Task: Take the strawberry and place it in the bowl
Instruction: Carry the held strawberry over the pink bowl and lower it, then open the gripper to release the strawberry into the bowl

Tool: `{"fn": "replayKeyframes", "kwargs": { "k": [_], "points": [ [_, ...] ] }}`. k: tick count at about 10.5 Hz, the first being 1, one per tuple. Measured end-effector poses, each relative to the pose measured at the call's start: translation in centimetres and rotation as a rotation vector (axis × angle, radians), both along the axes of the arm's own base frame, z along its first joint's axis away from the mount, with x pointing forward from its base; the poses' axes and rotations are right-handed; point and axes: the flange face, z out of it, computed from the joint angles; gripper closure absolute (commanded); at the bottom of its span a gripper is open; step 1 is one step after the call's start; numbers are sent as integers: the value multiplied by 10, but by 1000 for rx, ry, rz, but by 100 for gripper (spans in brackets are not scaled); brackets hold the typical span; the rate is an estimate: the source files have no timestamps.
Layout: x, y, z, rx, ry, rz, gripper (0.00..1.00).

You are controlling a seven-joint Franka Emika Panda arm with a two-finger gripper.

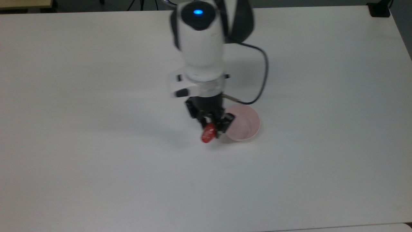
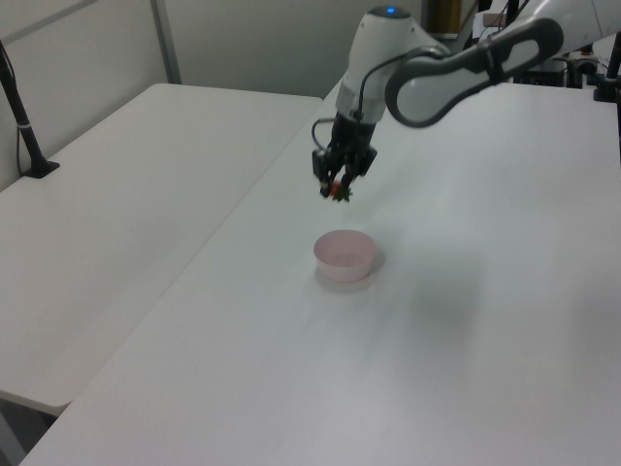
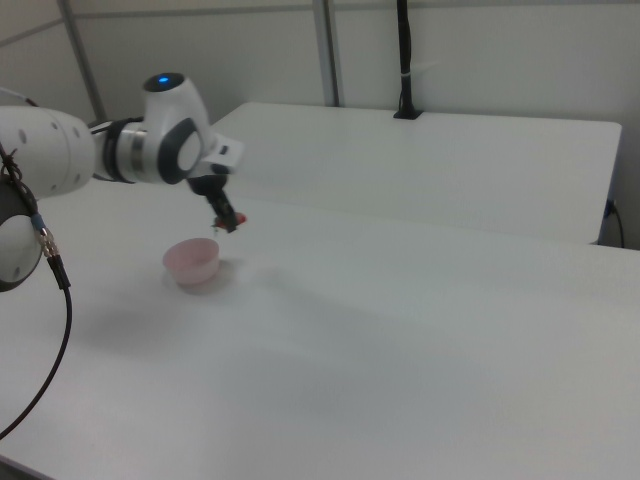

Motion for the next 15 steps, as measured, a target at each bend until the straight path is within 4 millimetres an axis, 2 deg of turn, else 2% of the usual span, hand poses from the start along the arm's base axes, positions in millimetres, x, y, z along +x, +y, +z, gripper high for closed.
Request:
{"fn": "replayKeyframes", "kwargs": {
  "k": [1,2,3,6,8,9,10,11,13,15],
  "points": [
    [-6,29,-3,-8,3,35,62],
    [-11,48,-6,-21,3,51,62],
    [-13,58,-8,-37,2,58,62],
    [-16,64,-20,-53,15,63,62],
    [-22,72,-35,-62,42,80,59],
    [-27,76,-44,-79,55,94,45],
    [-32,79,-53,-93,71,107,16],
    [-36,82,-59,-100,80,115,0],
    [-37,84,-59,-101,81,117,0],
    [-36,83,-48,-98,65,113,0]
  ]
}}
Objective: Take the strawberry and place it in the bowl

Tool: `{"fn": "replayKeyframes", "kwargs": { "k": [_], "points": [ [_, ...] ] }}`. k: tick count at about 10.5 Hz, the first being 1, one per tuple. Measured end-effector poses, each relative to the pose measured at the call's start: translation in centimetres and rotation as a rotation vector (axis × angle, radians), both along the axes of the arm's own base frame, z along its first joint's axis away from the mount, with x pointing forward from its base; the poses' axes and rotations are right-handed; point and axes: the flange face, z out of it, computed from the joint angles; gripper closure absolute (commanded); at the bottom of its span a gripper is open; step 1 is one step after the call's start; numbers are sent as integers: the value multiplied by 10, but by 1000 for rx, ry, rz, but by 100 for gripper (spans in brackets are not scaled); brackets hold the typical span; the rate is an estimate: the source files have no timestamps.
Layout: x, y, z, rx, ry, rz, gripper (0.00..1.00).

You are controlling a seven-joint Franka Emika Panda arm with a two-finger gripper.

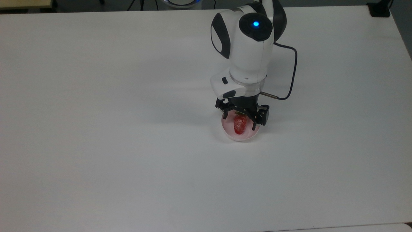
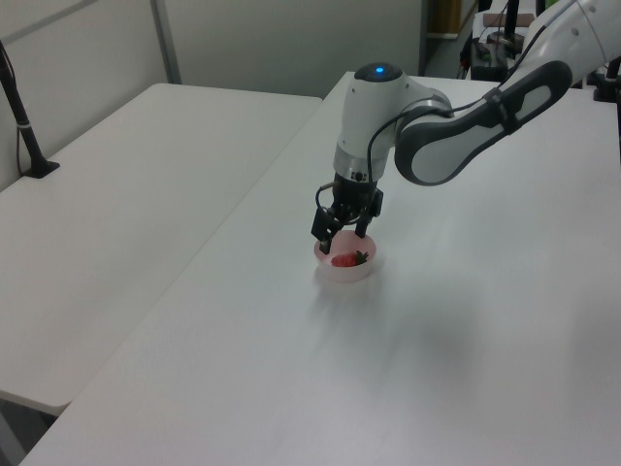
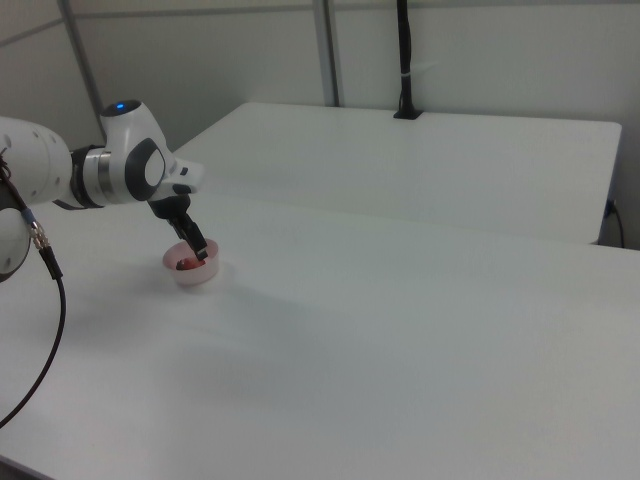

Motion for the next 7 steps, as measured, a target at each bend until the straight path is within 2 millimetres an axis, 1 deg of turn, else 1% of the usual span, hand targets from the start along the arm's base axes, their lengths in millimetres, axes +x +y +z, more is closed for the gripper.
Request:
{"fn": "replayKeyframes", "kwargs": {
  "k": [1,2,3,4,5,7],
  "points": [
    [0,-1,16,3,-19,-3,0],
    [-3,-5,39,-5,-18,-11,0],
    [-9,-13,71,-22,-2,-29,0],
    [-18,-28,106,-39,15,-56,0],
    [-31,-47,144,-60,39,-89,0],
    [-58,-86,203,-88,71,-152,0]
  ]
}}
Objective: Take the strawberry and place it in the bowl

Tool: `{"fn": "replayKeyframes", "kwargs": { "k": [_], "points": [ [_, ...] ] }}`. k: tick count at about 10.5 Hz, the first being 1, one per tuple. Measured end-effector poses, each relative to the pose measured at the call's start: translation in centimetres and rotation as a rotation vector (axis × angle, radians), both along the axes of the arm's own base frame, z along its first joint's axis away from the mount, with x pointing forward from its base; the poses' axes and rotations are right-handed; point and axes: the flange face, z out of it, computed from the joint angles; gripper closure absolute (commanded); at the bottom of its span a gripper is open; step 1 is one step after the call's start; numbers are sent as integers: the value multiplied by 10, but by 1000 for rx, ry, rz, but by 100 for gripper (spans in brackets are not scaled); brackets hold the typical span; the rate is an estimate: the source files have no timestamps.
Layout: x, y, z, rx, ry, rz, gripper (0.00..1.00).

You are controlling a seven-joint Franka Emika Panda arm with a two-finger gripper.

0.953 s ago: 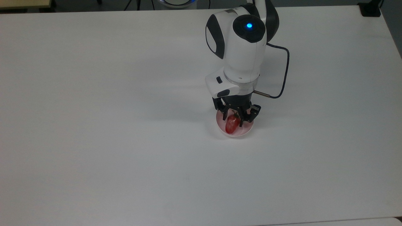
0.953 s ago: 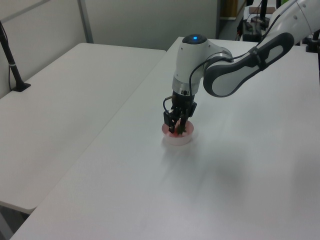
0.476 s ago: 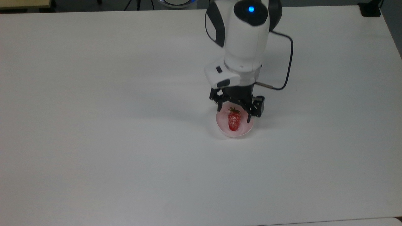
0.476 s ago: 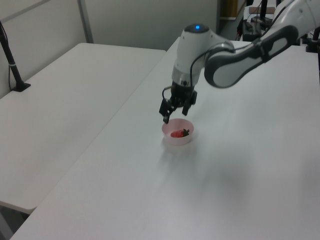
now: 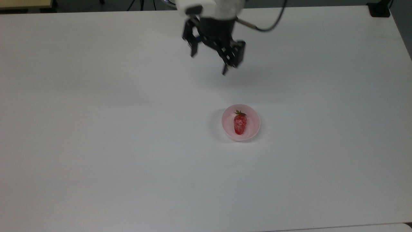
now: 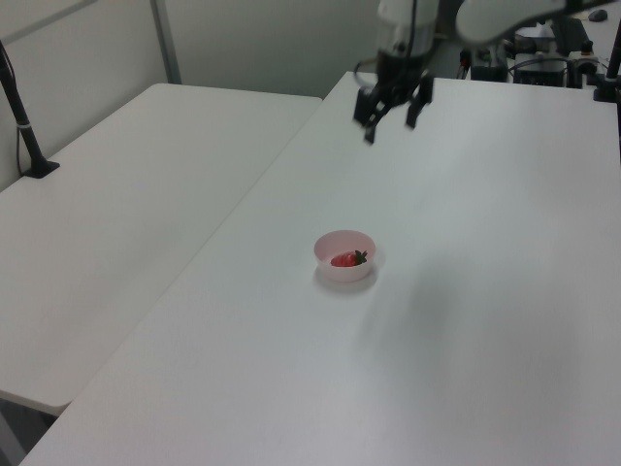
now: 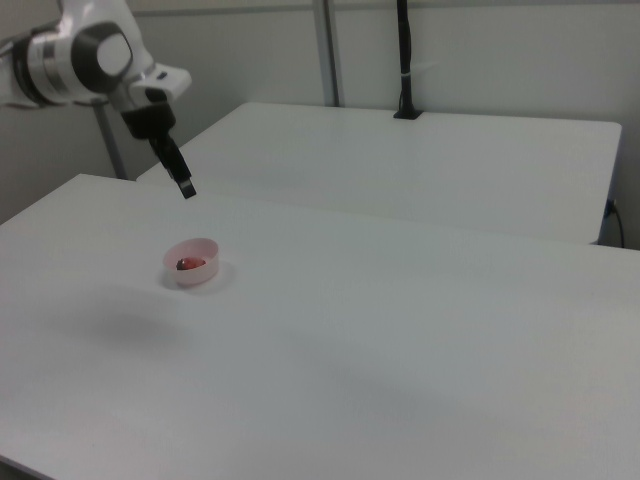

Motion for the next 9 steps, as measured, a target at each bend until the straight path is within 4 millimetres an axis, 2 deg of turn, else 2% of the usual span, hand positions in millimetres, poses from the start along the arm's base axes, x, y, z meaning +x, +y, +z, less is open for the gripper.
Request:
{"fn": "replayKeyframes", "kwargs": {
  "k": [1,3,6,9],
  "points": [
    [-14,-20,22,-15,23,-12,0],
    [-44,-53,49,-42,94,39,0],
    [-76,-92,56,-56,143,196,0],
    [-86,-112,60,-78,175,462,0]
  ]
}}
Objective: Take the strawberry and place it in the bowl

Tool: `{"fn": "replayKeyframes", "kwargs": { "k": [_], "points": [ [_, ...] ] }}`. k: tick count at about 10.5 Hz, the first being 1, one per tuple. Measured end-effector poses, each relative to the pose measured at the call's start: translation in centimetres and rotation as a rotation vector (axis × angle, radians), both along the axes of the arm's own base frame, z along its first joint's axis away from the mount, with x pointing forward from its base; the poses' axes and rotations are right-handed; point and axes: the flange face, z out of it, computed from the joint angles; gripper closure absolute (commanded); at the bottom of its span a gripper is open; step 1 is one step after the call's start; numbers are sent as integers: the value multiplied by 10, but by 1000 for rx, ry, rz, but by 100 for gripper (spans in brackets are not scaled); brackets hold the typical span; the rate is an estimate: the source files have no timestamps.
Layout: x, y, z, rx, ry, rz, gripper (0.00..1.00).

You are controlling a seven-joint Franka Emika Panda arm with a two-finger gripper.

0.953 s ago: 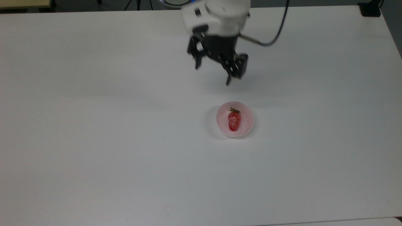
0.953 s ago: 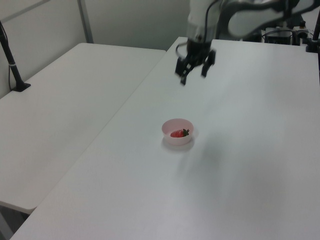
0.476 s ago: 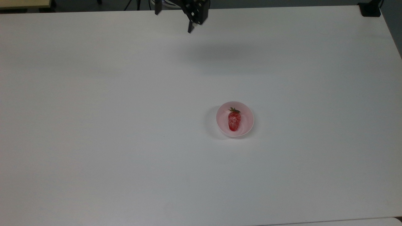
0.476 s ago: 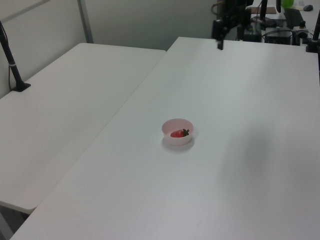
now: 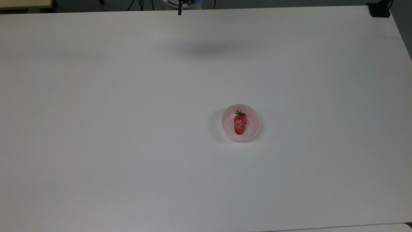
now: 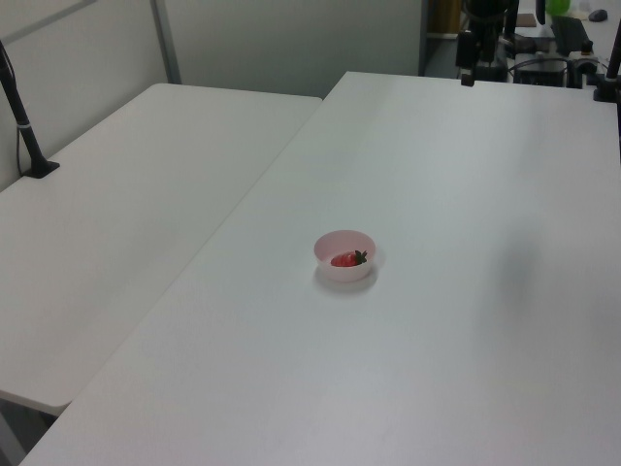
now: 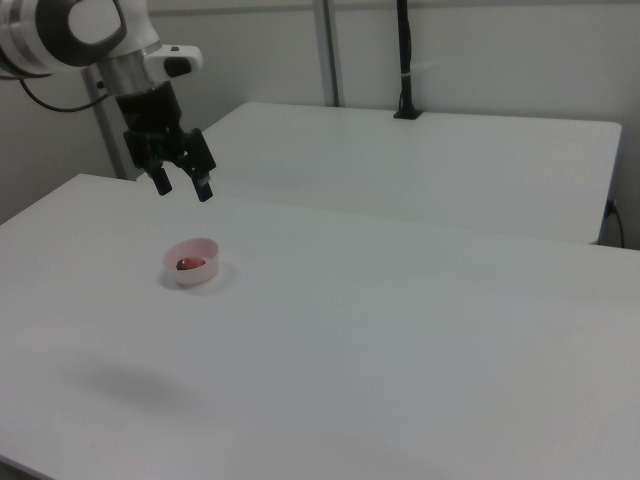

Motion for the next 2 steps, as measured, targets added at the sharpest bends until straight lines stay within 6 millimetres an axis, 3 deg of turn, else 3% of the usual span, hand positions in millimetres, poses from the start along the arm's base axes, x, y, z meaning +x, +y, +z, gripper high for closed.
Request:
{"fn": "replayKeyframes", "kwargs": {
  "k": [2],
  "points": [
    [-1,-19,4,40,1,27,0]
  ]
}}
